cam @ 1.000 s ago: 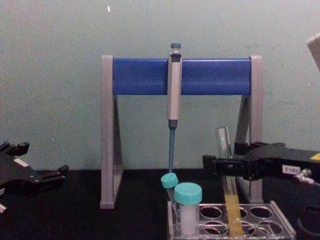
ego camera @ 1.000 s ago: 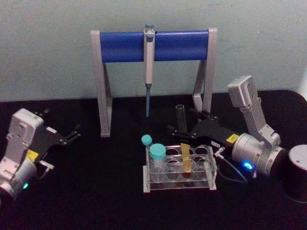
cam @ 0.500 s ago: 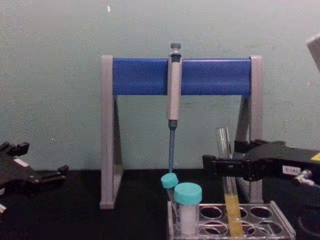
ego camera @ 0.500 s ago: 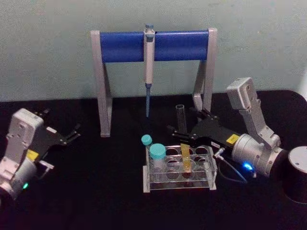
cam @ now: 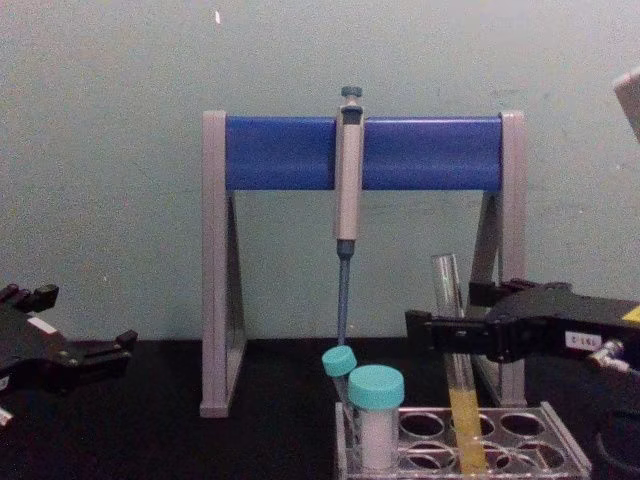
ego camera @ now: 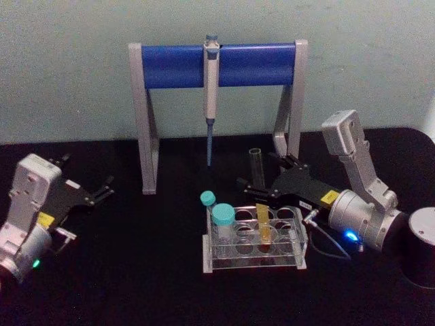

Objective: Pick up the test tube from the test tube rack, shake it, then place it back into the test tube rack.

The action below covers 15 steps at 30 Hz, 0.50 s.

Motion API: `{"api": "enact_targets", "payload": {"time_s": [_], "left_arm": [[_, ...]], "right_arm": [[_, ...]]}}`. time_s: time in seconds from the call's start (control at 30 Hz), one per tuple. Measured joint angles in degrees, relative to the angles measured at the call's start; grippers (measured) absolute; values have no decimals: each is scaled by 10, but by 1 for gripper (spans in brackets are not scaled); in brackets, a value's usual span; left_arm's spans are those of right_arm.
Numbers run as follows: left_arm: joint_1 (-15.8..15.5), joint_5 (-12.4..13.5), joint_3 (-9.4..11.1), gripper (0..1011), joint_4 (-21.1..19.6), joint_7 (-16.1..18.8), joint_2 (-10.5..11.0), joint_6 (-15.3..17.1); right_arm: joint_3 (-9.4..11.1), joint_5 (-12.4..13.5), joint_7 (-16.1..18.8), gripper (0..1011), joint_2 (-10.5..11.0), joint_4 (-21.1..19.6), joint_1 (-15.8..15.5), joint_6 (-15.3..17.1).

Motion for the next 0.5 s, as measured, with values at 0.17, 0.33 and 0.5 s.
{"api": "enact_targets", "payload": {"time_s": [0.17, 0.33, 0.5], "left_arm": [[0, 0, 0, 1001, 0, 0, 0, 0], [0, 0, 0, 1001, 0, 0, 0, 0], [0, 0, 0, 1001, 0, 0, 0, 0]], "right_arm": [[0, 0, 0, 1000, 0, 0, 0, 0], [0, 0, 0, 908, 0, 0, 0, 0], [0, 0, 0, 772, 0, 0, 0, 0]]}}
